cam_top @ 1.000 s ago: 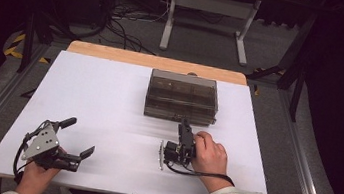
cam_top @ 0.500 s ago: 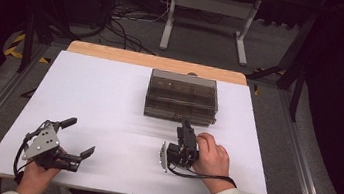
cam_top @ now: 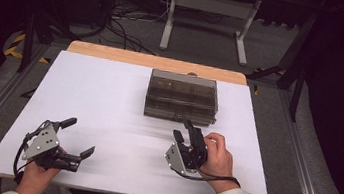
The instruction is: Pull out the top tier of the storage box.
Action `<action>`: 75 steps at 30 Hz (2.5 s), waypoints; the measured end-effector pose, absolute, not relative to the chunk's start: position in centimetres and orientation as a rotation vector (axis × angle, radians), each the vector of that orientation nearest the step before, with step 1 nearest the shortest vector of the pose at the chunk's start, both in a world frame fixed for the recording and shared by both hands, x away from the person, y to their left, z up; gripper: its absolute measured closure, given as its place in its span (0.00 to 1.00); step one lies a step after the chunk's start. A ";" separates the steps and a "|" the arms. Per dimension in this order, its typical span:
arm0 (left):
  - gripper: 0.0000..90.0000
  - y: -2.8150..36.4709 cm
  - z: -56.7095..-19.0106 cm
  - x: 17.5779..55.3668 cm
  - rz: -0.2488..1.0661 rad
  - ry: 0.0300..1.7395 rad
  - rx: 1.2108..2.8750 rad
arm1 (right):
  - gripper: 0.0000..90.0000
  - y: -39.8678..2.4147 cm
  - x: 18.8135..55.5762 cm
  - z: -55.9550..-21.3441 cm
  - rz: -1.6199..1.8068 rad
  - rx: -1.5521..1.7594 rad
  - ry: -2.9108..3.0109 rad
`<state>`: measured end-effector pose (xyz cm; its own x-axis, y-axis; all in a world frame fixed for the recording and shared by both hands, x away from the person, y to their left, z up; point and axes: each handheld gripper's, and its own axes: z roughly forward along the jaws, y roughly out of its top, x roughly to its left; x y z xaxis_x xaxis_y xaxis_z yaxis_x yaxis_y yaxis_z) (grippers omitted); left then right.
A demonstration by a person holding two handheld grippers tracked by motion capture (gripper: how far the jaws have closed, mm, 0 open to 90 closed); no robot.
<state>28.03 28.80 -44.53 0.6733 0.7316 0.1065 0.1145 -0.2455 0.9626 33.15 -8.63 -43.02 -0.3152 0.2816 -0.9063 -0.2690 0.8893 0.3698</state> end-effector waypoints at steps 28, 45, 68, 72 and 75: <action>0.00 28.7 -44.5 28.0 0.673 0.680 1.748 | 0.43 -13.3 34.6 -38.6 1.218 0.265 2.110; 0.00 28.7 -44.5 28.0 0.681 0.681 1.747 | 0.40 -15.4 36.6 -37.5 1.495 0.392 2.218; 0.00 28.7 -44.5 28.0 0.682 0.678 1.755 | 0.41 -15.7 40.3 -34.3 1.323 0.293 2.480; 0.00 28.7 -44.5 28.1 0.682 0.679 1.756 | 0.41 -15.5 41.1 -34.0 1.256 0.286 2.512; 0.00 28.7 -44.6 28.1 0.673 0.682 1.760 | 0.41 -15.4 41.6 -33.7 1.205 0.278 2.530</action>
